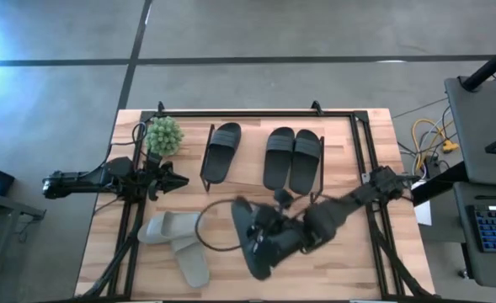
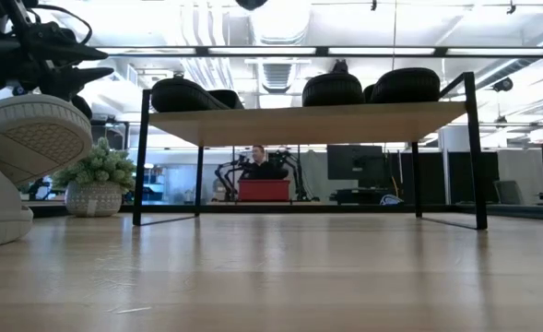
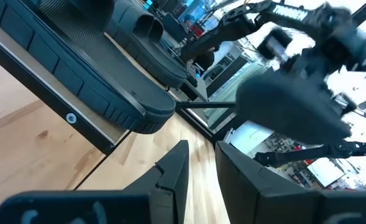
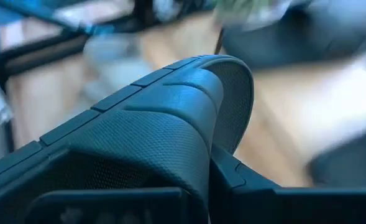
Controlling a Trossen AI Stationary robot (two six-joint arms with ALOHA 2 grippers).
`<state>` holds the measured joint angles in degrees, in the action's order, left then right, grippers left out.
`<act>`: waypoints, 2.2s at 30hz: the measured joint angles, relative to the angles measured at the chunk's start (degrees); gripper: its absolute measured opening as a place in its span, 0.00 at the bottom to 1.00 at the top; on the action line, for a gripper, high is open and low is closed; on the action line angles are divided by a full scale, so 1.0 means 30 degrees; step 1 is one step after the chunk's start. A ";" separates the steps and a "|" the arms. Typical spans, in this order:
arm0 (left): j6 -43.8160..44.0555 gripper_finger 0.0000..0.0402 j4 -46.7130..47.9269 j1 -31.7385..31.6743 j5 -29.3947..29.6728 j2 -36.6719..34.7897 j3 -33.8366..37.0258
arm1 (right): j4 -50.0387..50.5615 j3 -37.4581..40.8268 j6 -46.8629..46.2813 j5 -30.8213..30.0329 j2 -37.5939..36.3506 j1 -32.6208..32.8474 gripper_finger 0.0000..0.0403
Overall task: Pick and place slides into the shelf
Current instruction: Put the black slipper on the shelf
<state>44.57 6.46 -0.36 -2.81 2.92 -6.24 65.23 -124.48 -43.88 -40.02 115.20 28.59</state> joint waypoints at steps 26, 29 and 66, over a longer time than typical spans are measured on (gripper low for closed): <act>0.0002 0.16 0.0001 0.0004 0.0002 0.0012 0.0000 | 0.0582 0.0952 0.7345 -0.3261 0.1843 -0.9700 0.03; -0.0001 0.16 0.0003 0.0005 -0.0001 -0.0007 0.0000 | 0.1328 0.0968 0.7211 -0.2493 0.2534 -1.0083 0.03; 0.0002 0.16 -0.0015 0.0005 0.0002 0.0007 0.0000 | 0.3011 0.0648 0.5764 0.1575 0.1923 -0.9644 0.35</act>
<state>44.58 6.42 -0.34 -2.81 2.94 -6.24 74.26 -122.54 -26.59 -35.30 120.97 -0.34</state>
